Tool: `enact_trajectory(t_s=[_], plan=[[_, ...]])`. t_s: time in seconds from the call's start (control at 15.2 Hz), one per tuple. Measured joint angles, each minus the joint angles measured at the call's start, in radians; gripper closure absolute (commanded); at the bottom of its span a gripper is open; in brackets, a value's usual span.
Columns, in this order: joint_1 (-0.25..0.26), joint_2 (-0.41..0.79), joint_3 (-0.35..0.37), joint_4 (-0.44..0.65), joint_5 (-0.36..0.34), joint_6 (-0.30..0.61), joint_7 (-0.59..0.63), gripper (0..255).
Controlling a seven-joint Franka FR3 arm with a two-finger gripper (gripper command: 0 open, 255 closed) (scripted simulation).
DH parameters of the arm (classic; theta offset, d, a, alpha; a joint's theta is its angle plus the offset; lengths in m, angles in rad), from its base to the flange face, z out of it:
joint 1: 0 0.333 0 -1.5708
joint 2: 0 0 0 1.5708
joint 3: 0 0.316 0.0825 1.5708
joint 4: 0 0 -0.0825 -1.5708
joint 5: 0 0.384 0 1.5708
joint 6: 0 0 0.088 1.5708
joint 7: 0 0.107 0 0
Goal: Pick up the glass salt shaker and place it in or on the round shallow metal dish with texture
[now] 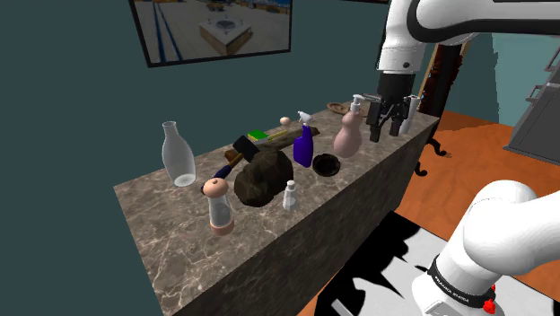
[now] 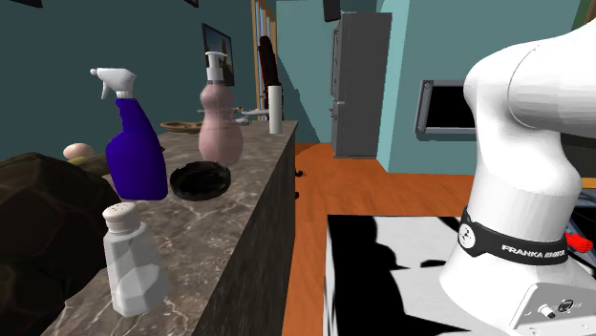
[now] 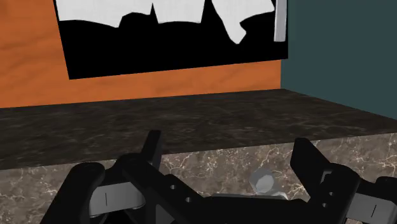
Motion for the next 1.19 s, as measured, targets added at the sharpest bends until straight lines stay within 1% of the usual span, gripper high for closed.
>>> enact_trajectory(t_s=[0.07,0.13,0.26,0.4,0.73,0.86,0.99,1.19], plan=[[0.0,0.0,0.0,0.0,0.0,0.0,0.0,0],[0.002,-0.004,0.004,-0.017,0.003,0.02,0.001,0],[0.012,0.0,0.02,-0.062,0.015,0.095,0.004,0],[0.021,0.002,0.032,-0.117,0.024,0.183,0.002,0],[0.054,0.07,0.076,-0.21,0.057,0.429,0.003,0],[0.066,0.115,0.091,-0.229,0.068,0.527,0.001,0],[0.079,0.151,0.107,-0.27,0.08,0.638,-0.002,0],[0.1,0.227,0.136,-0.285,0.096,0.782,0.002,0]])
